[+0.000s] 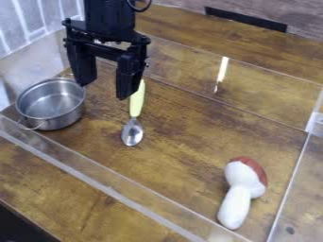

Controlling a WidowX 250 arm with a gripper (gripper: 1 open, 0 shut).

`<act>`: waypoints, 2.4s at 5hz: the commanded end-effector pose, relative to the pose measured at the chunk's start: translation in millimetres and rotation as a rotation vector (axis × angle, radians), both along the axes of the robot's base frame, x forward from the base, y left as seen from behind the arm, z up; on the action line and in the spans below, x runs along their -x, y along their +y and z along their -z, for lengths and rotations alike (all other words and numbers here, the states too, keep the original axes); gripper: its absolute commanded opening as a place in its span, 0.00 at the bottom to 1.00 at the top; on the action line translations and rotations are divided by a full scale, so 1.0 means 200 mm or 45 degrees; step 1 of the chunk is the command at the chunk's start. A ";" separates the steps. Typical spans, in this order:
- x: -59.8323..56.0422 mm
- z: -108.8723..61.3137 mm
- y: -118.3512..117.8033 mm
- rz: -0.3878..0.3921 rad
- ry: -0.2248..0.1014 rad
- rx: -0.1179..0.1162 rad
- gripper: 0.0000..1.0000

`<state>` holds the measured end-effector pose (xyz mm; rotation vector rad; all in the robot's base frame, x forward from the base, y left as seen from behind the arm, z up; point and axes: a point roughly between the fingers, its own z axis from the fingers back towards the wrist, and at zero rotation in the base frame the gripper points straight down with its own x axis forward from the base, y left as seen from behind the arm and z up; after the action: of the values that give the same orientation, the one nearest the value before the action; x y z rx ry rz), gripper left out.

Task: Put the mushroom in the silver pot

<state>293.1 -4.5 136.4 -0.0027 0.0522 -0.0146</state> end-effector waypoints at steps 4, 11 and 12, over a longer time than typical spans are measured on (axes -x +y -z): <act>-0.05 0.15 -0.48 0.202 0.021 -0.017 1.00; -0.17 0.28 -0.70 0.383 -0.013 -0.056 1.00; -0.21 0.32 -0.69 0.341 -0.010 -0.059 1.00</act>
<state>320.6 -146.6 53.7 0.0674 0.1131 -0.3067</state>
